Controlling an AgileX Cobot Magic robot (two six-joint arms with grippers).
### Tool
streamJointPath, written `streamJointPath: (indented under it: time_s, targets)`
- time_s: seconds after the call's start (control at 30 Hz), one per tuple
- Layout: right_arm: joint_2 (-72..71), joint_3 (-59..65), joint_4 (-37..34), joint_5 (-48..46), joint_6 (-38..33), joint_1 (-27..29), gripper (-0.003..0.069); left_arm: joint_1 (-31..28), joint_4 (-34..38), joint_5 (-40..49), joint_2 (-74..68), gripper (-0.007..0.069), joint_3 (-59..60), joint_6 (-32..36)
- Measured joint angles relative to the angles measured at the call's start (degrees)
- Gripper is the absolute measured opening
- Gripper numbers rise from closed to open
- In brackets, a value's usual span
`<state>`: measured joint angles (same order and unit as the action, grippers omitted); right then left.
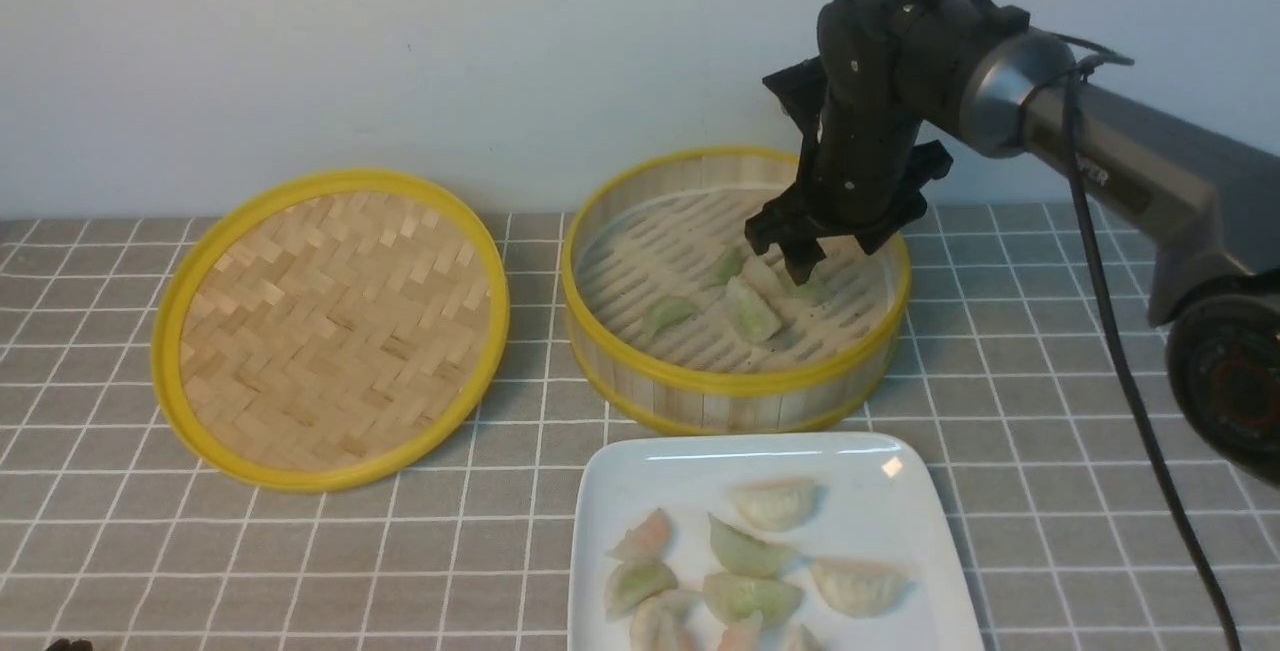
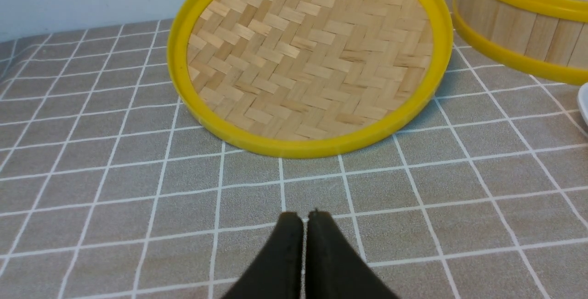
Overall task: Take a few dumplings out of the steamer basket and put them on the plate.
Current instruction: Use the right arm to grab a dumpling from inside the steamer, then use the right arm to put the dumpling into the plate
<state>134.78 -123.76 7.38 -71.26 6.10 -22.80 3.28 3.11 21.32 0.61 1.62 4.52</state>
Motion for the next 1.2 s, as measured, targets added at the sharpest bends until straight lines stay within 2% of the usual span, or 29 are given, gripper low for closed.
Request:
streamJointPath:
  time_s: [0.2,0.3,0.37,0.43,0.47,0.7,0.83,0.97,1.07,1.13,1.2]
  targets:
    - [3.11,0.0,-0.26,1.0,-0.62,0.0,0.0484,0.0,0.0,0.0,0.0,-0.0005,0.0,0.0]
    - [3.65,-0.26,-0.49,1.62,-0.82,0.0,0.0443,0.0,0.0,0.0,0.0,-0.0005,0.0,0.0]
    - [3.83,-0.31,-1.29,1.85,-0.89,0.0,0.0349,0.0,0.0,0.0,0.0,-0.0005,0.0,0.0]
    - [3.83,-0.37,-1.52,2.03,-1.08,0.0,0.0144,0.0,0.0,0.0,0.0,-0.0005,0.0,0.0]
    - [3.72,-0.37,-1.43,2.03,-1.08,0.0,0.0097,0.0,0.0,0.0,0.0,-0.0005,0.0,0.0]
    - [-2.74,0.55,-1.94,0.42,-2.39,0.0,0.0095,0.0,0.0,0.0,0.0,-0.0005,0.0,0.0]
    - [-11.8,5.39,-4.29,0.49,-3.42,0.0,0.0095,0.0,0.0,0.0,0.0,-0.0005,0.0,0.0]
    - [-21.6,17.56,-10.62,0.56,-4.45,-0.24,0.0095,0.0,0.0,0.0,0.0,-0.0005,0.0,0.0]
    - [-30.54,32.79,-16.16,0.5,-6.64,-2.39,0.0095,0.0,0.0,0.0,0.0,-0.0005,0.0,0.0]
    - [-33.38,38.04,-17.75,0.54,-6.98,-3.33,0.0095,0.0,0.0,0.0,0.0,-0.0005,0.0,0.0]
    - [-36.58,48.86,-20.36,3.45,-7.55,-4.94,0.0095,0.0,0.0,0.0,0.0,-0.0005,0.0,0.0]
